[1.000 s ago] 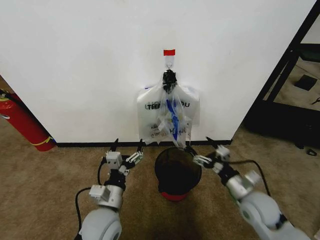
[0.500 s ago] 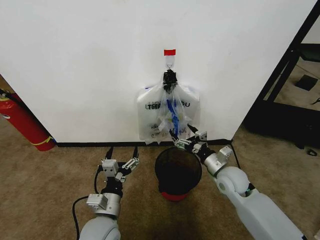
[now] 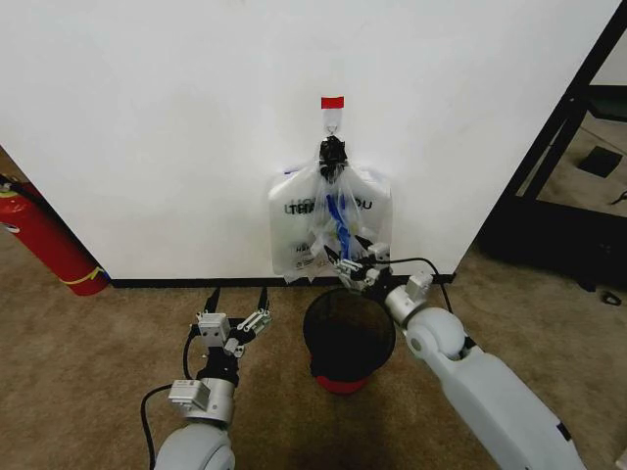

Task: Pick up the garbage bag from the wall and place it over the trash bin.

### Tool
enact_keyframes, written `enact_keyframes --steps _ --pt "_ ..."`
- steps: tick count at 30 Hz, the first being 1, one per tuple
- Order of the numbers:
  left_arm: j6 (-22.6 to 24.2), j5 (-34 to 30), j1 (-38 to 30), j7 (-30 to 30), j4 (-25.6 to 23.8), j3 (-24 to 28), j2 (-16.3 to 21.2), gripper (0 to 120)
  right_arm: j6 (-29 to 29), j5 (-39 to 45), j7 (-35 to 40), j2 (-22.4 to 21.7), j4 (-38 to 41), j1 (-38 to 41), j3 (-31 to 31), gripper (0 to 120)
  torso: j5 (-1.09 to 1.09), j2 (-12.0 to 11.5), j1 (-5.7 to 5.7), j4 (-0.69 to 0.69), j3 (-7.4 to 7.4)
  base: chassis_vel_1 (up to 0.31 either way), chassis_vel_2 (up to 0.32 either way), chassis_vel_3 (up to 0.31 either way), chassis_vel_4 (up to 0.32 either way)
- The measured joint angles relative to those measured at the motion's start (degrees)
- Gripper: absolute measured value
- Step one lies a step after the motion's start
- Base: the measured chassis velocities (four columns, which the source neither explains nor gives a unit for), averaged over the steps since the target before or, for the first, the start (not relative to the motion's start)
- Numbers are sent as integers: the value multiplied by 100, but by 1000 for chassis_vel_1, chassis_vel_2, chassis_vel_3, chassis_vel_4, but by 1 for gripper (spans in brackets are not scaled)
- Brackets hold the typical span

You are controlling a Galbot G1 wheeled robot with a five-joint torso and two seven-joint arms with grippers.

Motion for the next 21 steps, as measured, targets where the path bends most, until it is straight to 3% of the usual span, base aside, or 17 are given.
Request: enact_keyframes --steps 8,12,17,21 --pt "-25 -3 15 6 0 -1 -16 100 -104 116 100 -39 -53 63 -22 76 1 0 0 -2 0 0 0 0 0" --pt "-29 -3 18 9 -1 5 -22 100 -162 167 180 -36 -66 76 -18 66 0 0 0 -1 0 0 0 0 0" --pt "-41 -11 29 12 -7 -21 -24 100 -192 175 197 -78 -93 9 29 43 1 0 0 -1 0 0 0 0 0" --pt "-51 -12 32 15 -2 -16 -27 100 -196 175 200 -85 -78 -26 46 33 1 0 -1 -1 -1 0 0 0 0"
